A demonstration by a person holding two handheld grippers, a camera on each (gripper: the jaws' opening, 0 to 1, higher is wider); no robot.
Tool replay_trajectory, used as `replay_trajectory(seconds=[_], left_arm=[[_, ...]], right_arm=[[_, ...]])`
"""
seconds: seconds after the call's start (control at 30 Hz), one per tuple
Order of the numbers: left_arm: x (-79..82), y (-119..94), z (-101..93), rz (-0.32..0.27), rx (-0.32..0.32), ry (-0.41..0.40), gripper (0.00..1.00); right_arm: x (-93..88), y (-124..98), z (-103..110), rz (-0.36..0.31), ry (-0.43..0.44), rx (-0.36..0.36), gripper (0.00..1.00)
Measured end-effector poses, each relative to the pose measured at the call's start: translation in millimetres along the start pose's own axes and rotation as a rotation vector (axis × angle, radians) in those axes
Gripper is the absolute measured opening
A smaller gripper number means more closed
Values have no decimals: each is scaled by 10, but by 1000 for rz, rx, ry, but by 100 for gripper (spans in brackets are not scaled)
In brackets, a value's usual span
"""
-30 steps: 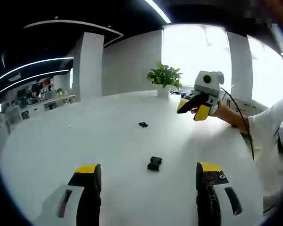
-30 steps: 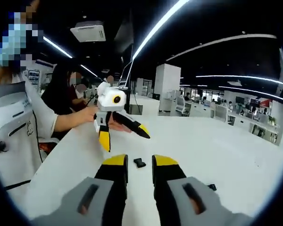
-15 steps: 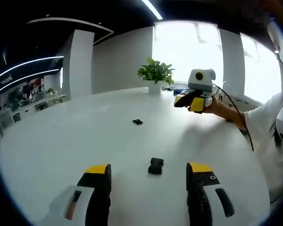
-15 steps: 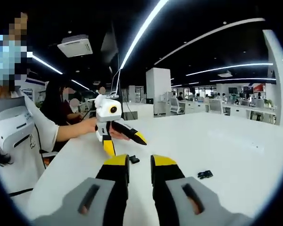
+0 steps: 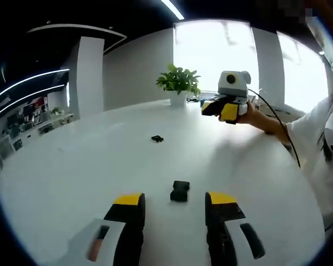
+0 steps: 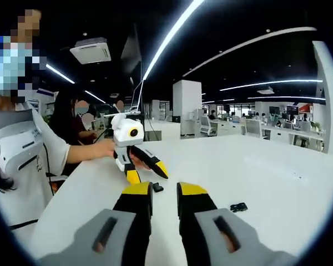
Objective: Snap the two parts of the plastic buckle together until the buckle closes and remains connected.
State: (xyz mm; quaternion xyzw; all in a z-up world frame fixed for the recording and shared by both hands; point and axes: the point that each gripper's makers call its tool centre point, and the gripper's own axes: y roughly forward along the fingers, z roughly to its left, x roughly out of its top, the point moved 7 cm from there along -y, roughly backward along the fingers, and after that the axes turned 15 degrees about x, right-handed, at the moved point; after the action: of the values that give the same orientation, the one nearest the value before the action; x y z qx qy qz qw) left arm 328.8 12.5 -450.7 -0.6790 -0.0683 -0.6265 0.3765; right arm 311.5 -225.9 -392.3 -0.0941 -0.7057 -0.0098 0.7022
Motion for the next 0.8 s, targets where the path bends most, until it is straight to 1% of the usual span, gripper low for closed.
replay_trajectory(seconds=[0.13, 0.23, 0.4, 0.57, 0.73, 0.8], left_arm=[[12, 1, -4, -6, -5, 0, 37], [5, 11, -8, -5, -4, 7, 31], [7, 32, -6, -5, -5, 7, 29], [7, 56, -8, -10, -17, -13, 26], [3, 68, -1, -22, -25, -20, 19], [2, 73, 6, -27, -17, -18, 17]], right_arm=[[17, -23, -3, -8, -3, -7, 17], [27, -52, -14, -9, -6, -16, 17], [53, -118, -36, -21, -10, -39, 16], [70, -169, -74, -37, -9, -62, 16], [62, -173, -74, -37, -3, -65, 15], [61, -169, -68, -35, -2, -65, 15]])
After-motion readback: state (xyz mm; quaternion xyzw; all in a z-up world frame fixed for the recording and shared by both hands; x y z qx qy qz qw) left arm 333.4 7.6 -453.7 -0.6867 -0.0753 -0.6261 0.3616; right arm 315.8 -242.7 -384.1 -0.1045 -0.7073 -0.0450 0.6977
